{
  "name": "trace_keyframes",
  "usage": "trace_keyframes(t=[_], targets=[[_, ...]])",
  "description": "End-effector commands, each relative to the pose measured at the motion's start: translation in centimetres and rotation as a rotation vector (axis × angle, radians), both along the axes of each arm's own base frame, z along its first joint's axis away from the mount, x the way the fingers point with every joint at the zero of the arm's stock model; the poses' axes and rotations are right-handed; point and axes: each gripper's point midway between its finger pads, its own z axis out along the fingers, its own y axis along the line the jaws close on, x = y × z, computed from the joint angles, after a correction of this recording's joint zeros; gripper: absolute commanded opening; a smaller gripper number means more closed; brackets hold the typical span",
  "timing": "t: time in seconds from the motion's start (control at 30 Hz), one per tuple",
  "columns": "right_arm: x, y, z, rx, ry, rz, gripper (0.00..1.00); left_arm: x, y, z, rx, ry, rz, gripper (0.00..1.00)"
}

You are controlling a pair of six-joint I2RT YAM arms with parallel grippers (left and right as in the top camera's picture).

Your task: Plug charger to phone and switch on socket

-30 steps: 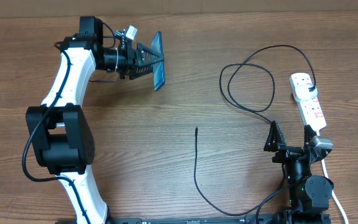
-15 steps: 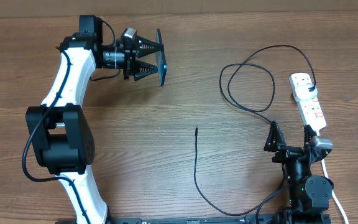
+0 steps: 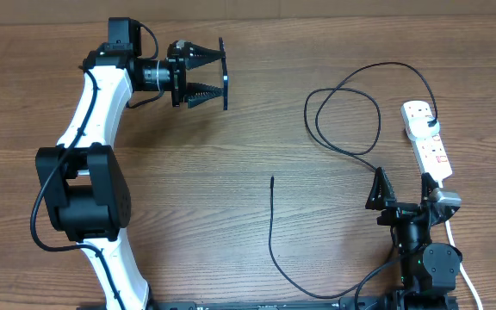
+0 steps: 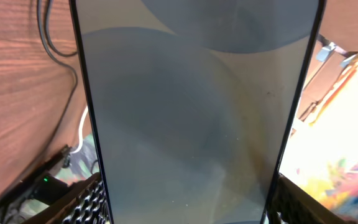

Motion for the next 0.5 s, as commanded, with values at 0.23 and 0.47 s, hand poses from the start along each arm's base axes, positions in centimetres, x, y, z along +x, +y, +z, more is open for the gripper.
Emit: trace_keyframes(t=[0.23, 0.47], targets=[[0.0, -0.1, -0.2, -0.005, -0.003, -0.006, 1.0, 0.4, 2.2, 2.8, -0.107, 0.039, 0.009, 0.04], [0.0, -0.1, -0.2, -0.005, -0.003, -0.006, 1.0, 0.4, 2.2, 2.8, -0.109, 0.049, 0.009, 0.04]])
